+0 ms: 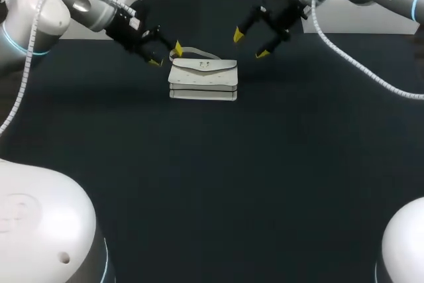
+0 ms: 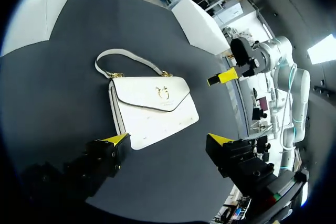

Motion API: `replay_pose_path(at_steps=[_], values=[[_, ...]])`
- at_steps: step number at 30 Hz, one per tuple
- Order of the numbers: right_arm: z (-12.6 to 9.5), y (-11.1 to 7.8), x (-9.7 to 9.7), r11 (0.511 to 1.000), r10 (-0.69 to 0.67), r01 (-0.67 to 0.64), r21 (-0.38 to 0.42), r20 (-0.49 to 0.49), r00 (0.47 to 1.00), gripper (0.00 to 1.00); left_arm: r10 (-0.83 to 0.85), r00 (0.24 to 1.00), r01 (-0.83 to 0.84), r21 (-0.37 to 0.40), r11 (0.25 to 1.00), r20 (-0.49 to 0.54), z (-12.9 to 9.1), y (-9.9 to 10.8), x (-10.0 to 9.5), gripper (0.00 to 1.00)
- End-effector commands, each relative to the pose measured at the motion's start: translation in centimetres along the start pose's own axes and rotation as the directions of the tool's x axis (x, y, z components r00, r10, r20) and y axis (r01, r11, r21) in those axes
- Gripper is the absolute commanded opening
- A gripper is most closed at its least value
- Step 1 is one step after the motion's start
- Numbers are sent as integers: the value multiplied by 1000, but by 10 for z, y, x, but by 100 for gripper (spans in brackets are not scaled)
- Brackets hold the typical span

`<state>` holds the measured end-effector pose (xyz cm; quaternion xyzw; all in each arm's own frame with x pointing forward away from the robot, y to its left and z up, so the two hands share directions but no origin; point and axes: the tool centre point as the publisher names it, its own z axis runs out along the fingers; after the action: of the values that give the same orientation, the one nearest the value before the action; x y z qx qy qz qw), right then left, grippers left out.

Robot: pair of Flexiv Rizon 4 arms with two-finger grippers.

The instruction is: Pick up the bag, open it, inspect its contents, close it, and place it on the opposite side

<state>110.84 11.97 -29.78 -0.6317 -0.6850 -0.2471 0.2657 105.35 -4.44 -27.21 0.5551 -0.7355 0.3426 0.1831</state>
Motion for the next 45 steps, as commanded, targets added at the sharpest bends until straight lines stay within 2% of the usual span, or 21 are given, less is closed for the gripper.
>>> replay_pose_path(at_steps=[1,7,13,18,22,23,27,28,30,33,37,41,45], values=[[9,-9,-12,964,206,-235,-126,-211,955,100,-177,977,176,-18,984,-115,7,-3,-18,100],[15,-8,-18,938,270,-313,-150,-253,929,100,-238,955,228,-74,971,-175,11,-3,-33,100],[27,-9,-29,906,309,-381,-184,-325,894,100,-279,928,262,-99,960,-248,20,-4,-48,100],[36,-9,-29,904,307,-391,-170,-377,874,100,-322,901,299,-120,947,-290,28,-8,-56,100],[46,-6,-27,915,305,-378,-137,-378,874,76,-353,876,323,-143,936,-329,34,-12,-60,100],[48,-6,-27,917,305,-378,-127,-387,870,65,-356,872,325,-147,934,-336,35,-12,-61,100],[56,-3,-23,931,291,-352,-97,-384,876,50,-368,858,331,-161,930,-359,39,-16,-61,93],[58,-2,-22,933,289,-347,-92,-385,877,49,-374,854,336,-165,927,-361,41,-16,-61,91],[60,1,-21,941,279,-332,-73,-391,877,49,-379,851,337,-174,925,-364,44,-17,-62,91],[63,3,-21,946,276,-321,-53,-394,877,49,-388,841,343,-183,921,-377,47,-17,-62,83],[67,5,-22,947,279,-319,-36,-400,873,48,-396,830,348,-190,918,-393,49,-20,-62,79],[69,5,-22,949,277,-315,-29,-402,873,47,-403,821,356,-189,915,-405,52,-23,-60,62],[69,5,-20,953,268,-303,-23,-410,872,46,-405,817,359,-189,914,-410,55,-26,-57,54]])
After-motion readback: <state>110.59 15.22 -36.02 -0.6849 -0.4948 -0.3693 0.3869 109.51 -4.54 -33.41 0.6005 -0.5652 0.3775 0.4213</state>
